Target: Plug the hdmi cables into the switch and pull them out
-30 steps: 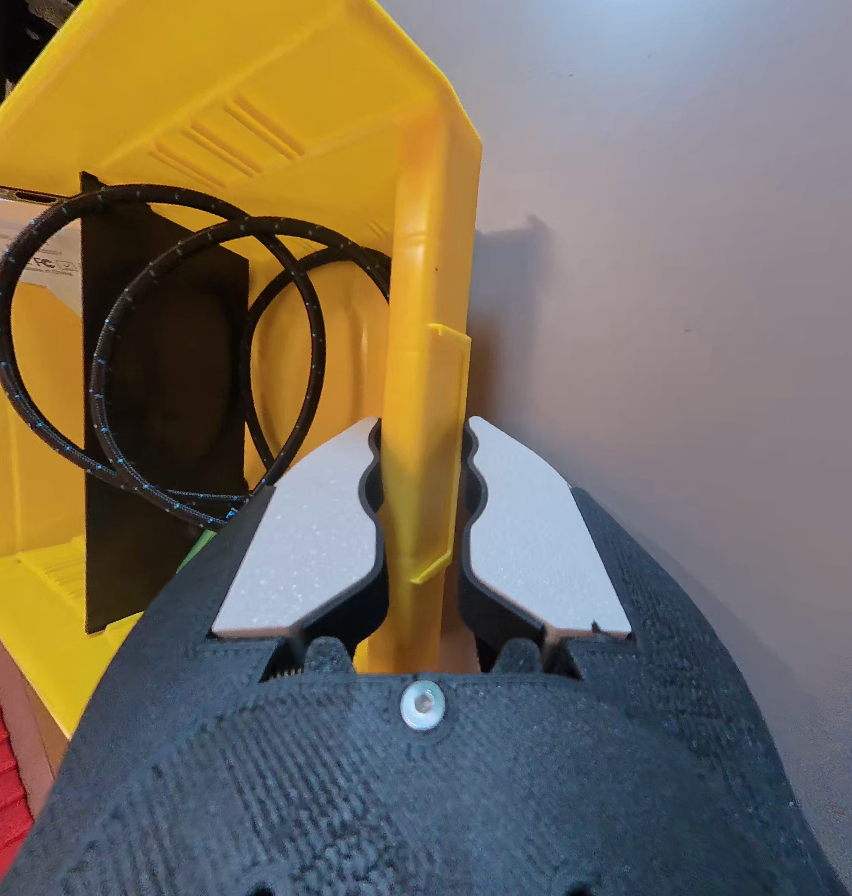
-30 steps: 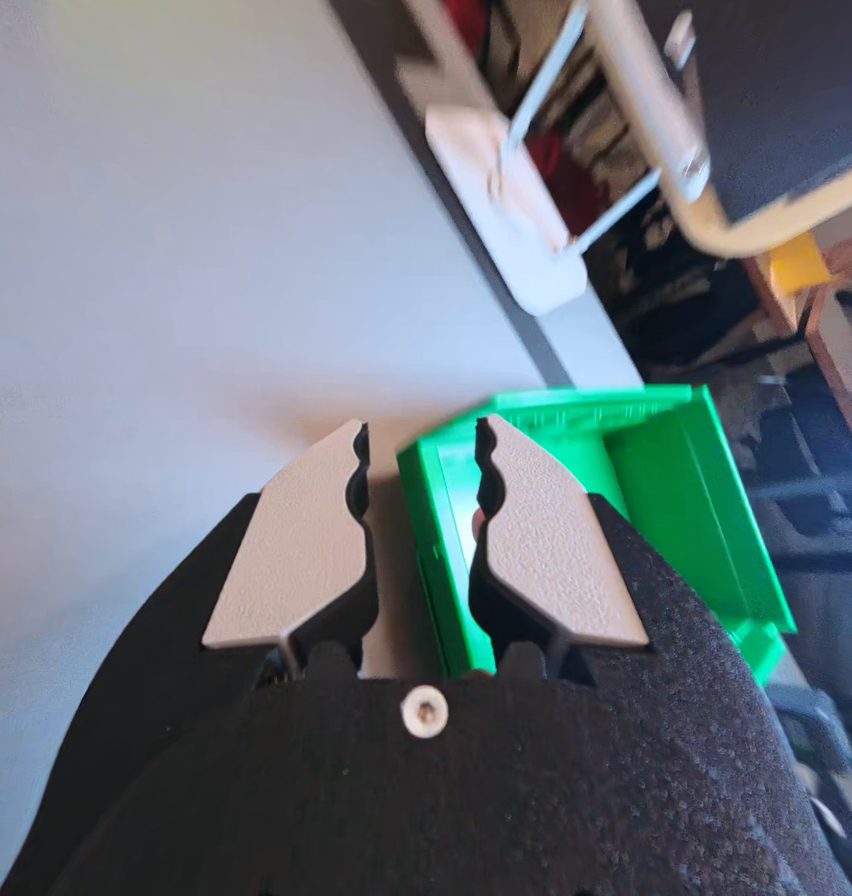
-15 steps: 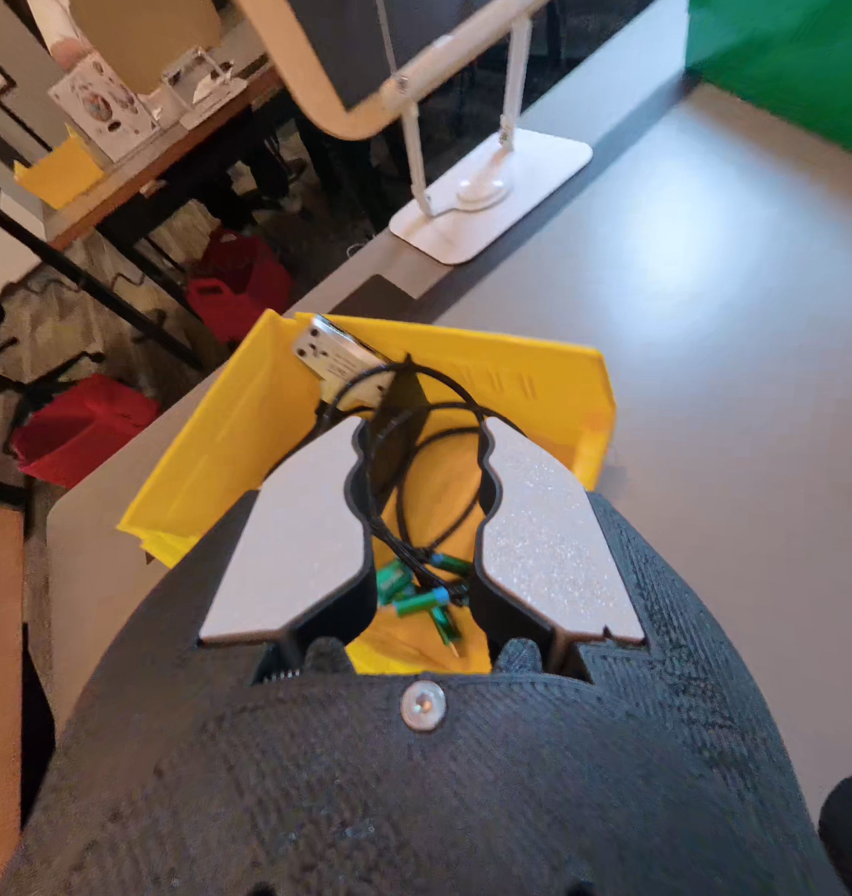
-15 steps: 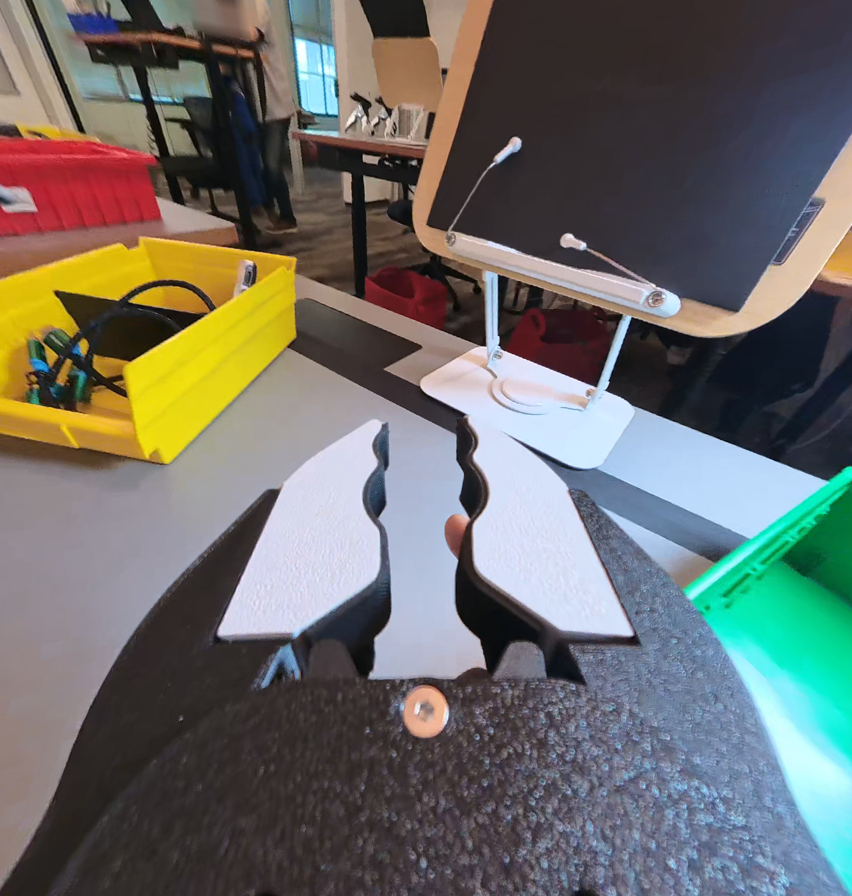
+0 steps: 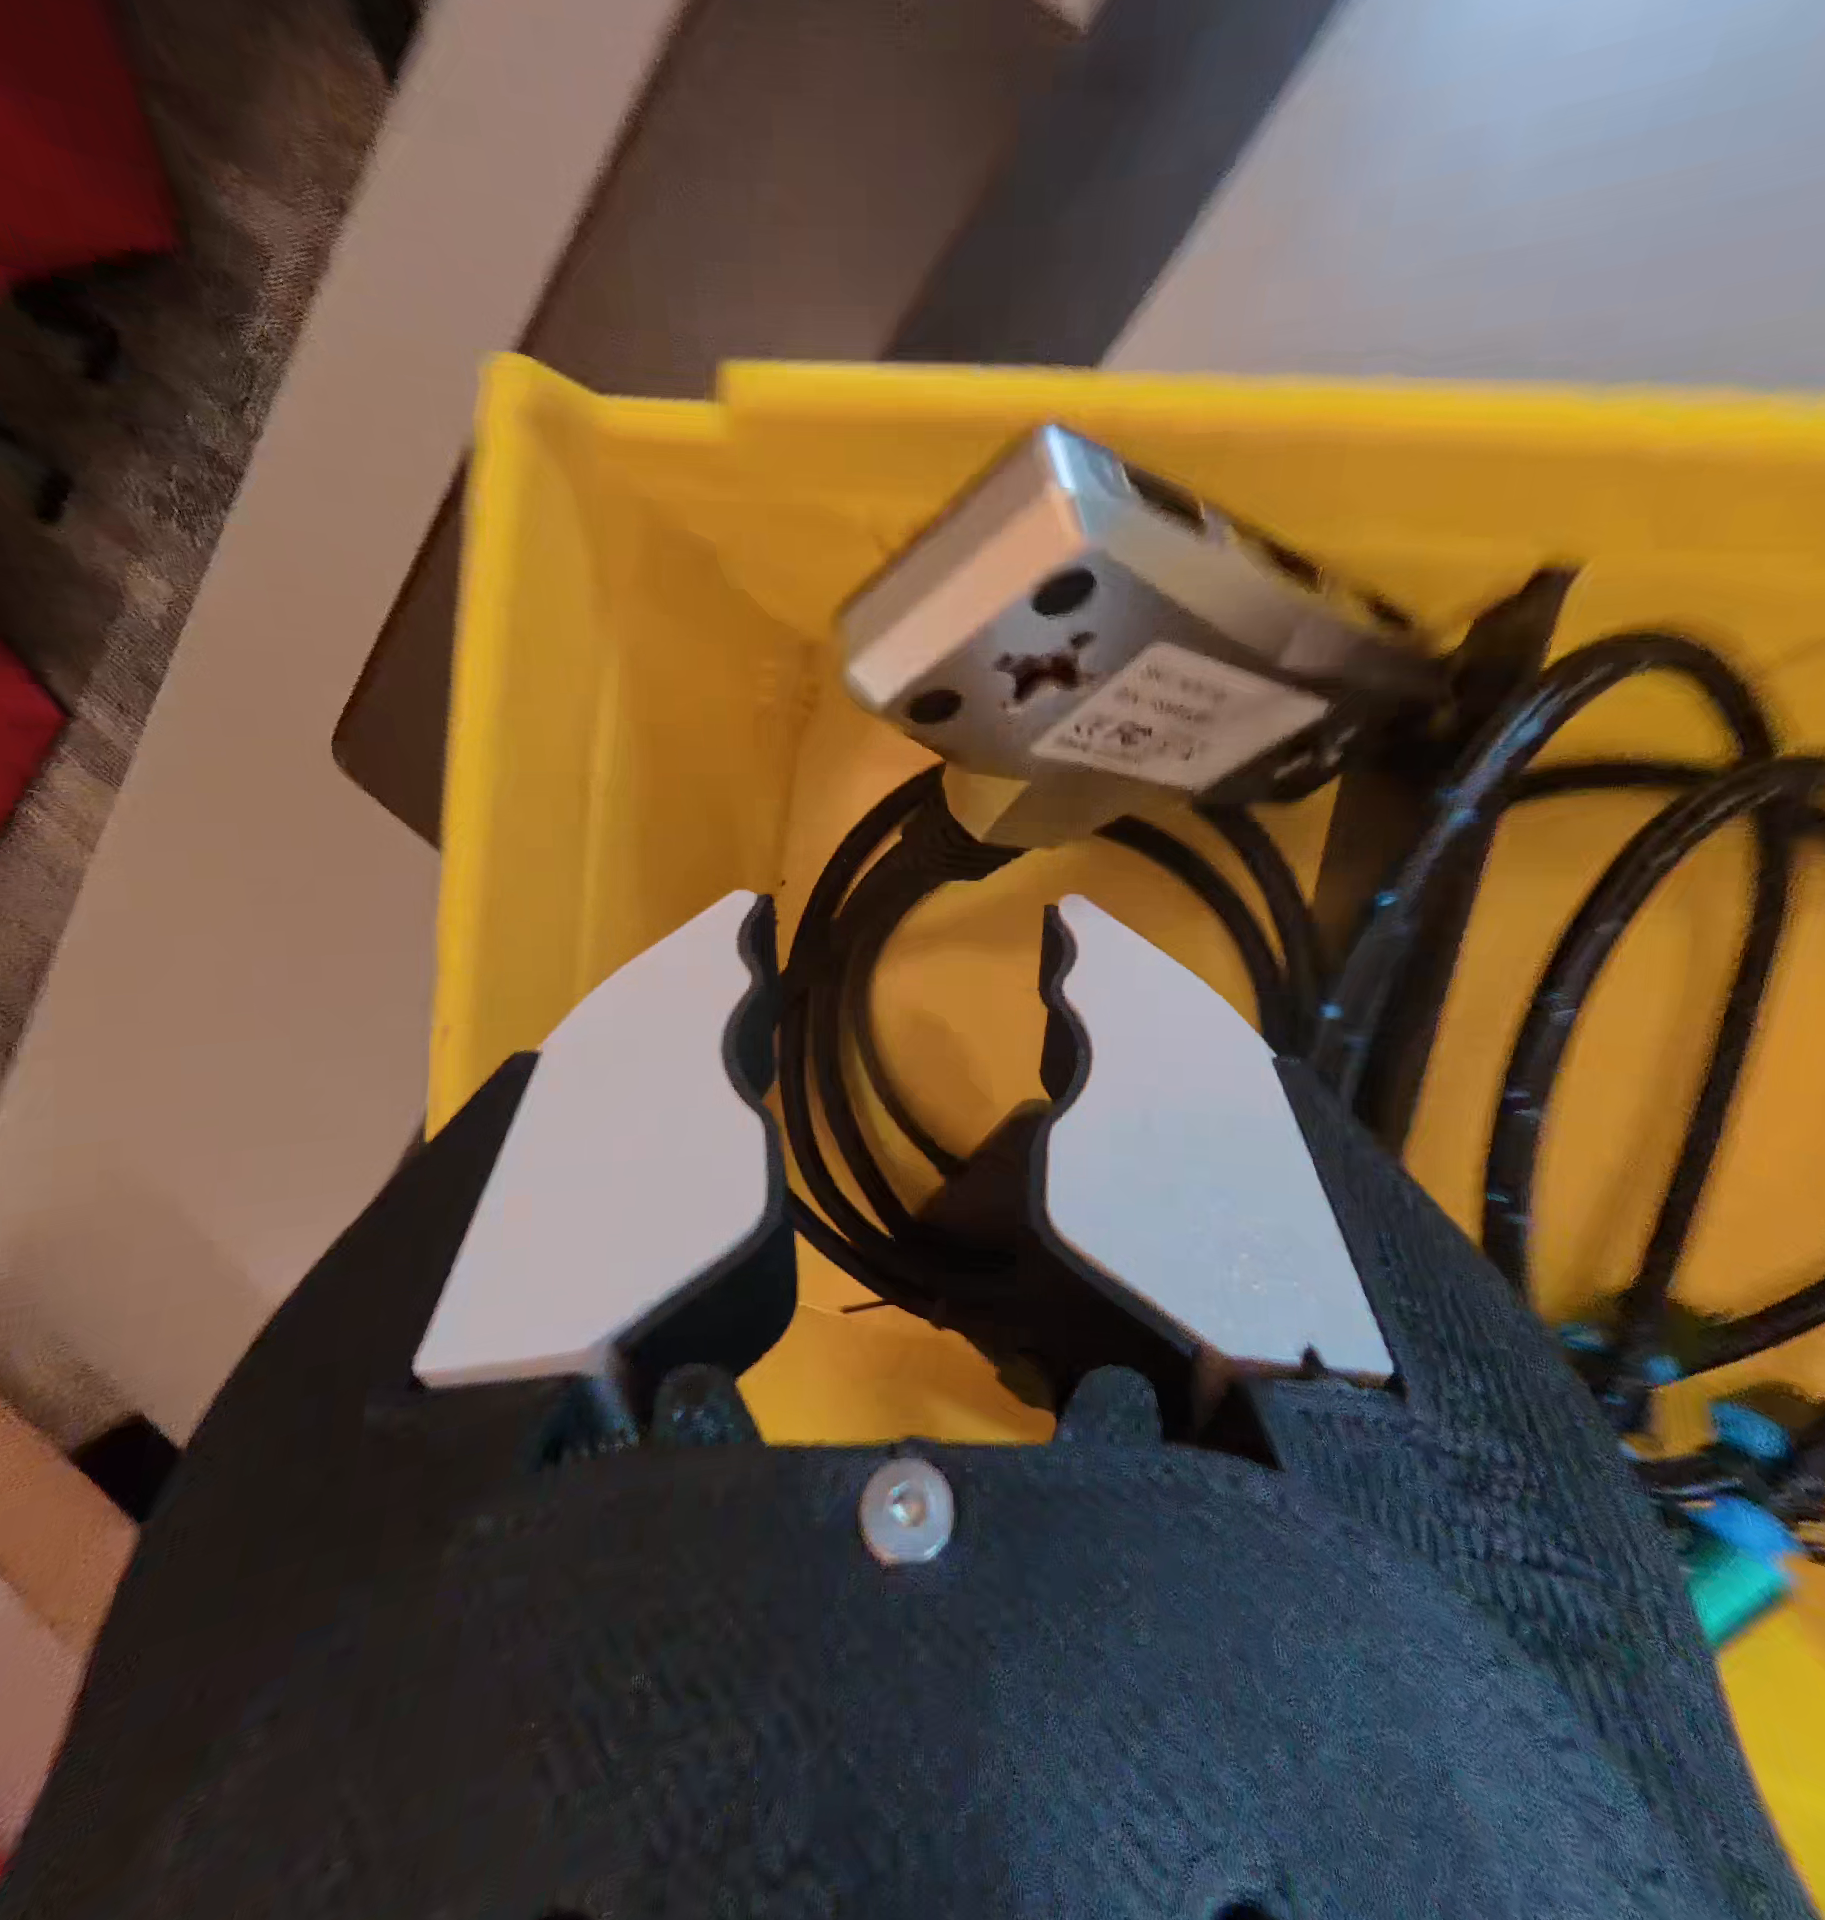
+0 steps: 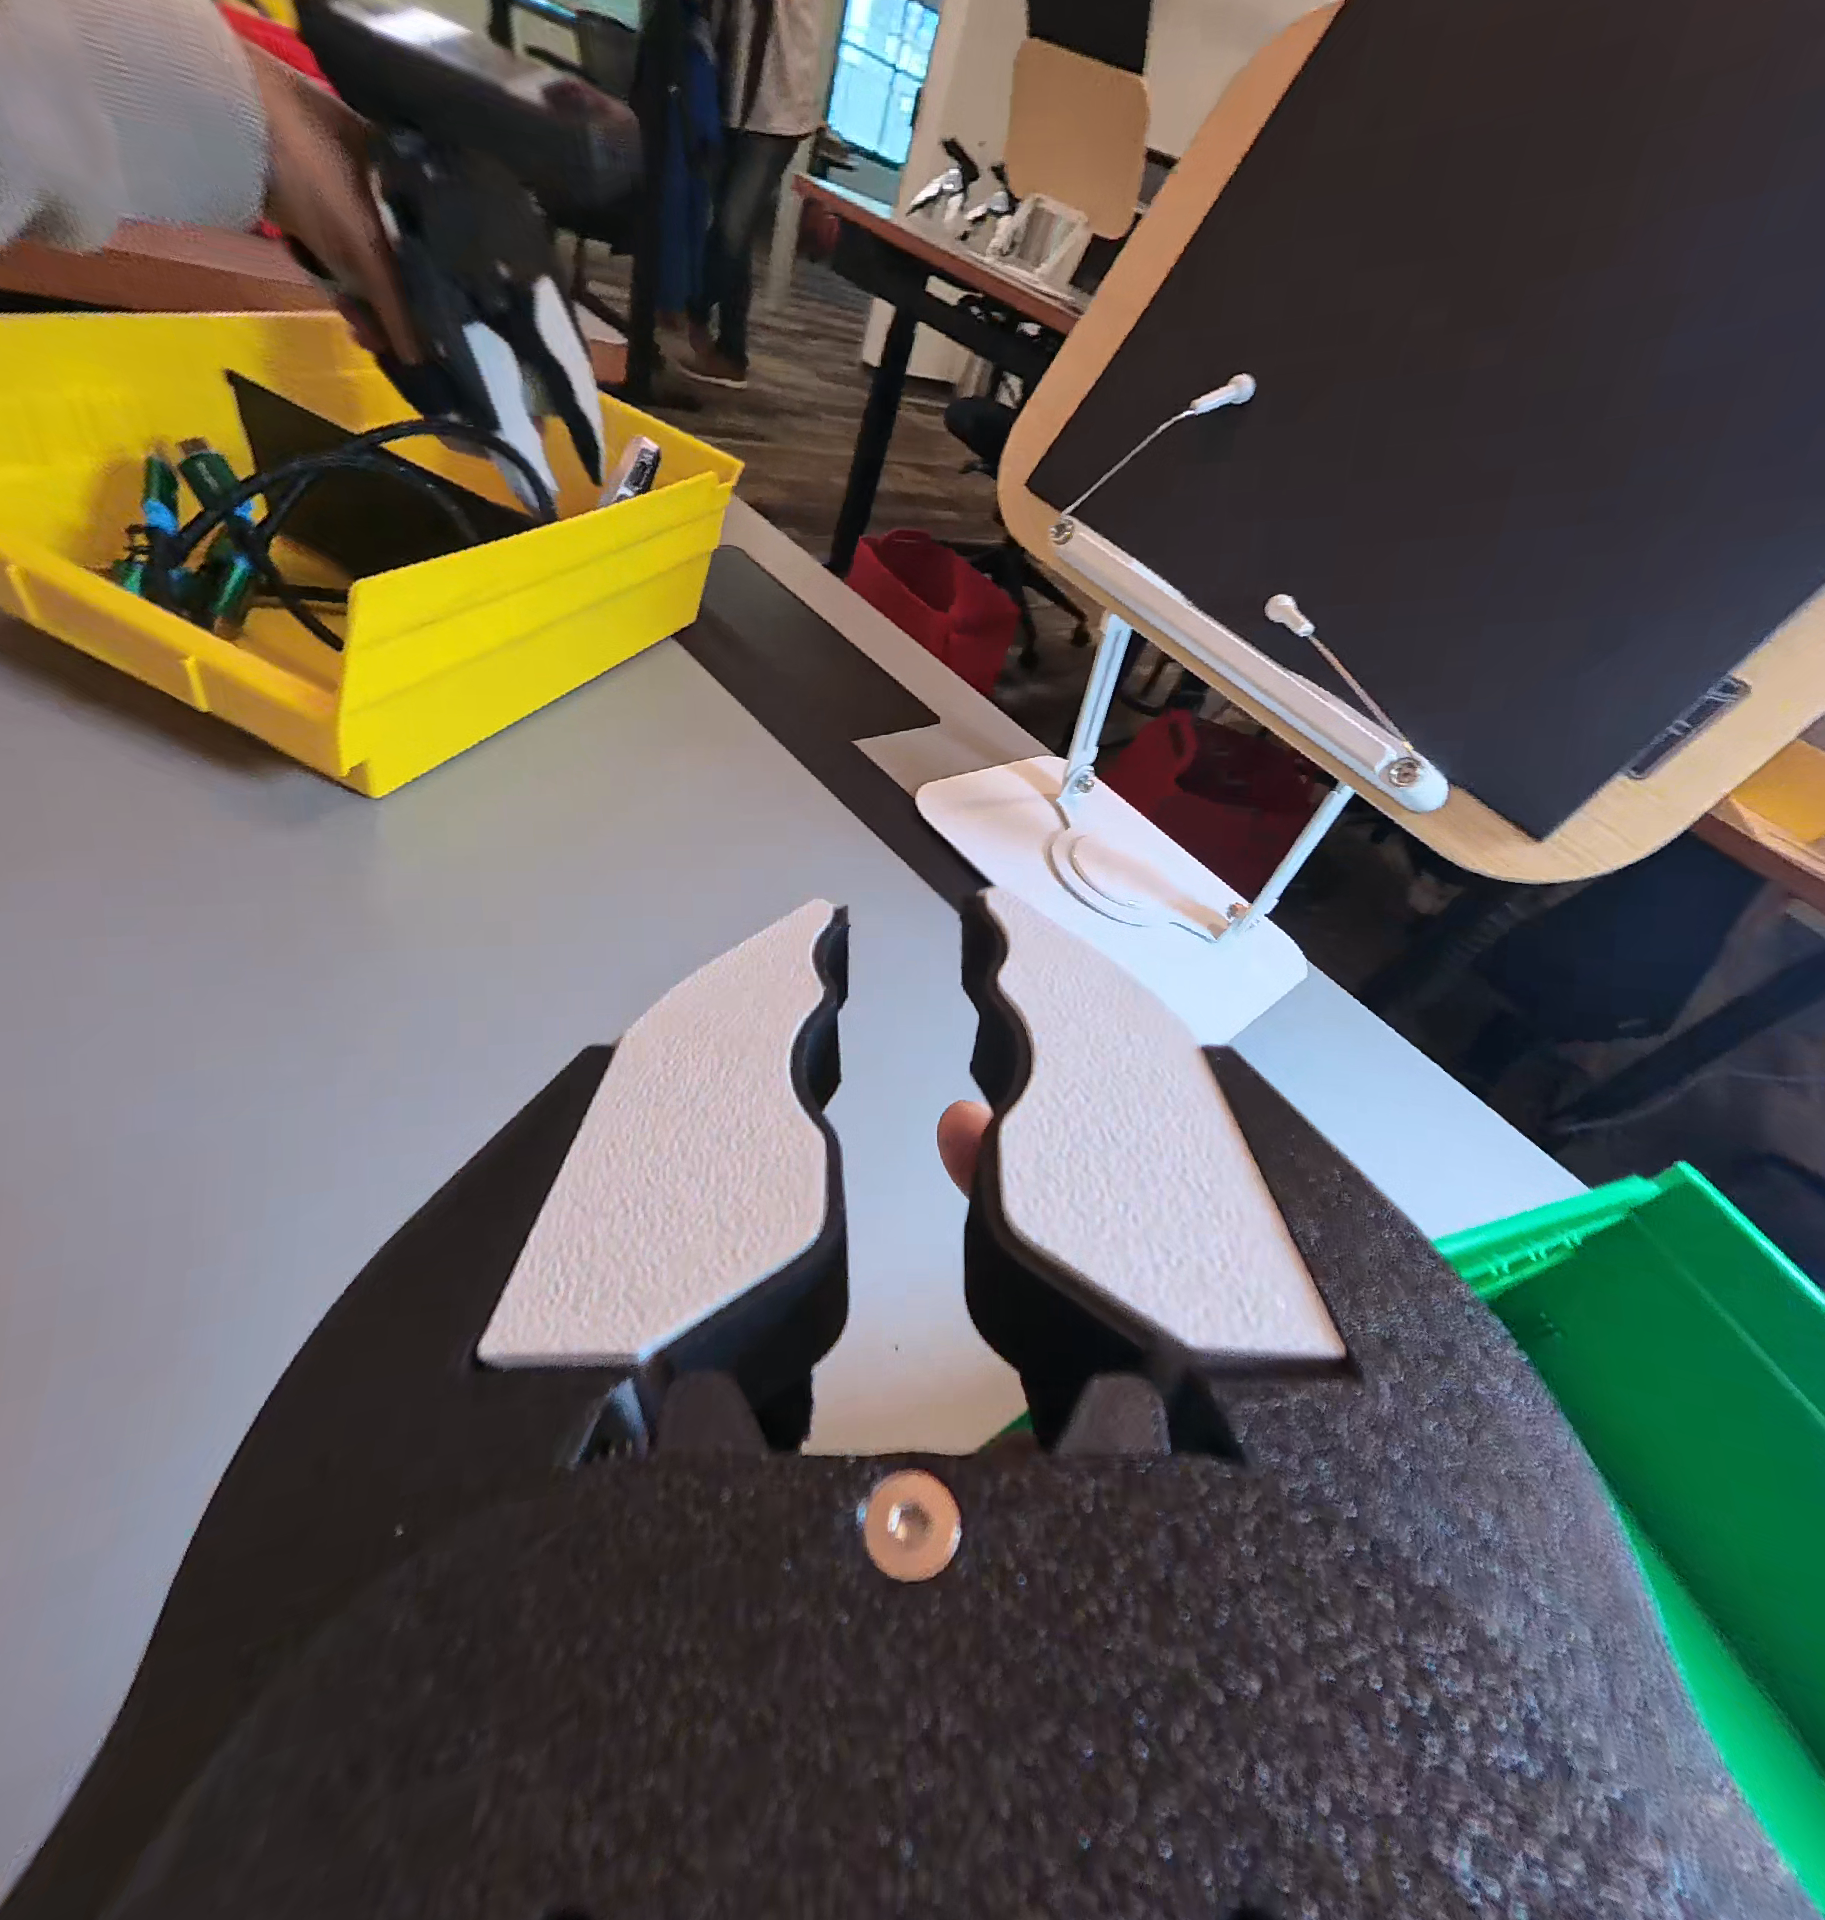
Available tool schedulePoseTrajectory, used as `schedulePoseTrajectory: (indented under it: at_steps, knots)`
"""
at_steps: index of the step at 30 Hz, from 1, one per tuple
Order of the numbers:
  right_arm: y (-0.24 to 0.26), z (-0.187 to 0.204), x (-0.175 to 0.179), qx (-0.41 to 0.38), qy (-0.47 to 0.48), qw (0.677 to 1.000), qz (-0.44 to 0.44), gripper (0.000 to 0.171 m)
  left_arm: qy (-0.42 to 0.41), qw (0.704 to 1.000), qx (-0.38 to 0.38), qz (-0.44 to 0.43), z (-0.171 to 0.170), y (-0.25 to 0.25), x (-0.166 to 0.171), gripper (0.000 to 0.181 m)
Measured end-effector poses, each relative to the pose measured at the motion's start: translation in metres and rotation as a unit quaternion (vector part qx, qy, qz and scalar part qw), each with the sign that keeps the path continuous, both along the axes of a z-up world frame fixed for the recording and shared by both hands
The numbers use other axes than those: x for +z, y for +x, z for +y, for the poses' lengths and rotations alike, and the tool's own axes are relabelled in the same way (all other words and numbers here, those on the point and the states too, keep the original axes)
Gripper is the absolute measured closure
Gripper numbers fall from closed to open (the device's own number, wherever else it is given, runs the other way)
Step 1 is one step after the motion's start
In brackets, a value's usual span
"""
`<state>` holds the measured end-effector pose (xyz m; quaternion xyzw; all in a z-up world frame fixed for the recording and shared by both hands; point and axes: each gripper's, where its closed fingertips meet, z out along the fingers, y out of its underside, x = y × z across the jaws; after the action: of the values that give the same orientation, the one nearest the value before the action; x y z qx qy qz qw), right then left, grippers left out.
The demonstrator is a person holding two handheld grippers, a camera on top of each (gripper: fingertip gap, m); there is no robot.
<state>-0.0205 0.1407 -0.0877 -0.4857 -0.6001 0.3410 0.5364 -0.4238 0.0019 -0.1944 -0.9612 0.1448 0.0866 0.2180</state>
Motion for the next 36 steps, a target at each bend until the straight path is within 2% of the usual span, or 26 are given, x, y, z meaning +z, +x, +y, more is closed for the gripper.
schedulePoseTrajectory:
  at_steps: [1, 6, 8, 9, 12, 15, 18, 20, 23, 27, 29, 31, 33, 36]
  knots:
    - [-0.002, 0.000, 0.000, 0.008, -0.004, 1.000, -0.001, 0.151, -0.013, 1.000, -0.025, 0.010, 0.001, 0.001, -0.008, 0.132]
    - [-0.013, -0.005, 0.000, 0.039, -0.037, 0.999, 0.007, 0.151, -0.041, 0.996, -0.080, -0.009, 0.014, 0.004, -0.029, 0.124]
    - [-0.014, -0.005, -0.002, 0.040, -0.043, 0.998, 0.008, 0.151, -0.062, 0.994, -0.094, -0.016, 0.013, 0.007, -0.042, 0.134]
    - [-0.013, -0.003, -0.002, 0.037, -0.042, 0.998, 0.008, 0.151, -0.066, 0.992, -0.104, -0.009, 0.012, 0.008, -0.046, 0.147]
    - [-0.008, 0.008, -0.002, 0.019, -0.037, 0.999, 0.009, 0.153, -0.033, 0.995, -0.096, 0.013, 0.015, 0.004, -0.037, 0.150]
    - [-0.002, 0.018, 0.004, 0.006, -0.049, 0.998, 0.026, 0.154, 0.031, 0.996, -0.073, 0.049, 0.013, -0.005, 0.005, 0.154]
    - [0.001, 0.026, 0.013, -0.007, -0.057, 0.997, 0.044, 0.156, 0.102, 0.988, -0.026, 0.116, 0.009, -0.016, 0.070, 0.155]
    - [0.003, 0.027, 0.020, -0.011, -0.066, 0.996, 0.059, 0.156, 0.173, 0.969, 0.019, 0.174, 0.008, -0.022, 0.126, 0.156]
    - [0.007, 0.022, 0.034, -0.010, -0.065, 0.995, 0.078, 0.157, 0.271, 0.931, 0.051, 0.241, 0.004, -0.002, 0.209, 0.155]
    - [0.012, 0.011, 0.057, -0.004, -0.055, 0.993, 0.107, 0.157, 0.362, 0.886, 0.027, 0.290, 0.003, 0.061, 0.289, 0.155]
    - [0.015, 0.002, 0.068, 0.005, -0.051, 0.991, 0.124, 0.157, 0.392, 0.870, -0.005, 0.299, 0.006, 0.100, 0.312, 0.157]
    - [0.017, -0.009, 0.080, 0.018, -0.041, 0.988, 0.145, 0.156, 0.428, 0.862, -0.041, 0.266, 0.011, 0.147, 0.323, 0.154]
    - [0.019, -0.023, 0.092, 0.041, -0.028, 0.985, 0.165, 0.152, 0.465, 0.853, -0.087, 0.221, 0.017, 0.199, 0.323, 0.154]
    - [0.023, -0.051, 0.110, 0.079, 0.001, 0.976, 0.204, 0.144, 0.503, 0.842, -0.154, 0.118, 0.027, 0.278, 0.303, 0.156]
